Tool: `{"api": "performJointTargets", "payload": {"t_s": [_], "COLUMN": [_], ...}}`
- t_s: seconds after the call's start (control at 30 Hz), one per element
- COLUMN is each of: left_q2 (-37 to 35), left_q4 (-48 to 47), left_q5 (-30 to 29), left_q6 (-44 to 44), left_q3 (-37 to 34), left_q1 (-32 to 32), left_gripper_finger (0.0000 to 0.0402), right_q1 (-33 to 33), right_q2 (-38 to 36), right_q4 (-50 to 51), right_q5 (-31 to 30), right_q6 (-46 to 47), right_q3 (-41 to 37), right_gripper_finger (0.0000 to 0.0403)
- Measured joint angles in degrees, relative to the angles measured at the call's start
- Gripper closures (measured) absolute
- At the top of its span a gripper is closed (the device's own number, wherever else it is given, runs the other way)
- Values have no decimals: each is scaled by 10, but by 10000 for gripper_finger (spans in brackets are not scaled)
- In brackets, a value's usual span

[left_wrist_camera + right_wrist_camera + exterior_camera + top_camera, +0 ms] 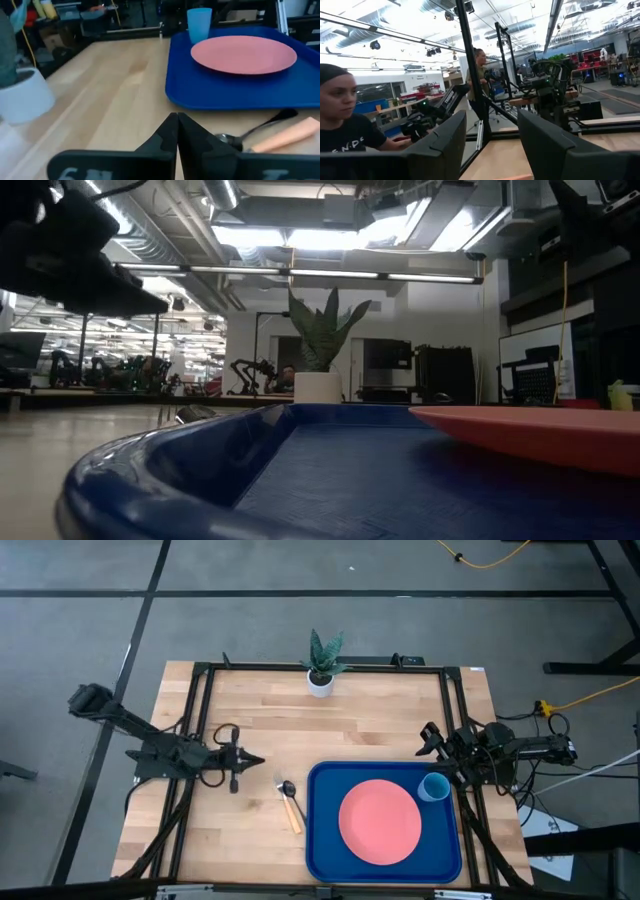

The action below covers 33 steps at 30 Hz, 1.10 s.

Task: Pick and place plate/cup/fork/spoon on tray
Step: Adjust the fork and spoon

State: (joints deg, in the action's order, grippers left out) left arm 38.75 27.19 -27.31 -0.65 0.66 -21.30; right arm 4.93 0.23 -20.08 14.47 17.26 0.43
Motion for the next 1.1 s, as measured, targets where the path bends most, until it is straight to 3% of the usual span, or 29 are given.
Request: {"api": "performJointTargets", "payload": {"t_s": [0.17,0.37,0.5,0.87,1.1], "left_q2": [-26,-63,-94,-183,-223], "left_q4": [-31,-238,-236,-281,-419], "left_q5": [147,168,224,235,222], "left_q6": [76,26,28,40,22], "left_q3": [3,0,2,6,87], "left_q1": [86,178,204,210,210], "left_gripper_finger": [401,401,401,401,401], "right_q1": [0,0,0,0,0], "right_q2": [0,0,0,0,0], "right_q4": [1,2,2,2,0], "right_q5": [0,1,1,1,1], "right_q6": [-24,-28,-30,-40,-51], "right_q3": [0,0,0,0,0], "right_gripper_finger": [221,221,221,221,221]}}
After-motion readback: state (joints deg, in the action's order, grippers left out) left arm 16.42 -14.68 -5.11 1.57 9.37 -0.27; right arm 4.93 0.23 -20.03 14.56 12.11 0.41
